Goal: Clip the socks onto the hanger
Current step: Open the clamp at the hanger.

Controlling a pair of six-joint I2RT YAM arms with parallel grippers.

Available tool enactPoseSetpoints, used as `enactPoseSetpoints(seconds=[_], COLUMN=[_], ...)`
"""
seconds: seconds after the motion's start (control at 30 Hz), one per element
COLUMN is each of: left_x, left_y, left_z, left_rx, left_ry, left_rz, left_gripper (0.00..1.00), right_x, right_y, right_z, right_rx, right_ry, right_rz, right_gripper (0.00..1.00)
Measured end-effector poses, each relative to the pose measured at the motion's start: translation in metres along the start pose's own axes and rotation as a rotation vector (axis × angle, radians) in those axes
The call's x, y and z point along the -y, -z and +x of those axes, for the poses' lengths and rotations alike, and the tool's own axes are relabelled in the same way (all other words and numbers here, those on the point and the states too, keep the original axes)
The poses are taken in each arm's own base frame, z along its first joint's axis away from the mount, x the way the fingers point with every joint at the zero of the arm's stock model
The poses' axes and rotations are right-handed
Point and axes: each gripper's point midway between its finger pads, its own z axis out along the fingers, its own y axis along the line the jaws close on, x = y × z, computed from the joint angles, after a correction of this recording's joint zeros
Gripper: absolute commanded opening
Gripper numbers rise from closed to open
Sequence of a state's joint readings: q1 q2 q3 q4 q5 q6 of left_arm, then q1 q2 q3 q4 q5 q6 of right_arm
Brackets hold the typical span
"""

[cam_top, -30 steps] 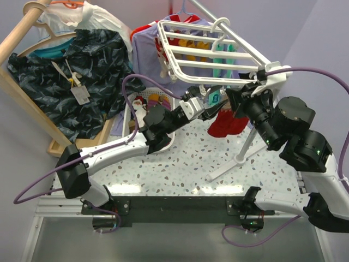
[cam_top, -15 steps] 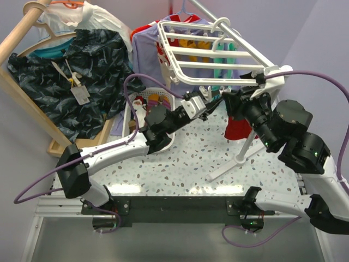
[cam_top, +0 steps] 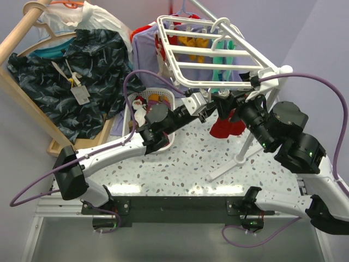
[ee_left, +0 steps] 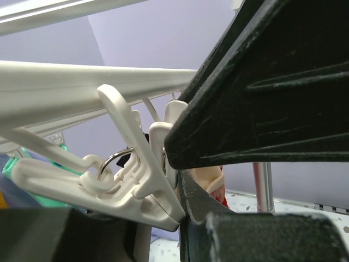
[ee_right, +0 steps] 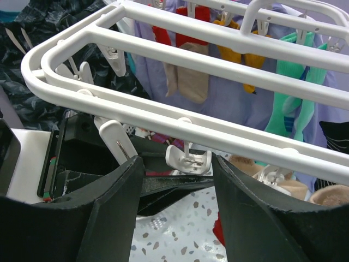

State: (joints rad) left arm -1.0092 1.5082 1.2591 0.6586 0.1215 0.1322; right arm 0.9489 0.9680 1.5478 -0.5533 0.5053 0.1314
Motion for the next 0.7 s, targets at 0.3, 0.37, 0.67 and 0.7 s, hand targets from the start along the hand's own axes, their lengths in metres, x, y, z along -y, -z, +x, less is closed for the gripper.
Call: enactPoseSetpoints(seconds=[0.3, 0.37, 0.67, 0.7], left_x=[0.001, 0.001, 0.003, 0.003], left_y=[0.003, 0.004, 0.005, 0.005], left_z=[-0.004, -0.005, -0.004, -0.003], left_rx=[-0.010, -0.009, -0.021, -0.021], left_ry=[0.026, 0.030, 0.048, 0.048], left_rz=[0.003, 0.003, 0.008, 0.008], left_gripper=[0.00, 0.00, 0.00, 0.00], right_x=[0.007, 0.009, 0.009, 0.008], right_y=[-0.007, -0.009, -0.016, -0.017], right_z=[-0.002, 0.001, 0.009, 0.008], right_rx=[0.023, 0.017, 0.016, 0.020], right_ry=[0.017, 0.023, 0.034, 0.032], right_rz=[0.056, 0.074, 0.085, 0.083], right_gripper=[0.57, 0.57, 0.57, 0.57])
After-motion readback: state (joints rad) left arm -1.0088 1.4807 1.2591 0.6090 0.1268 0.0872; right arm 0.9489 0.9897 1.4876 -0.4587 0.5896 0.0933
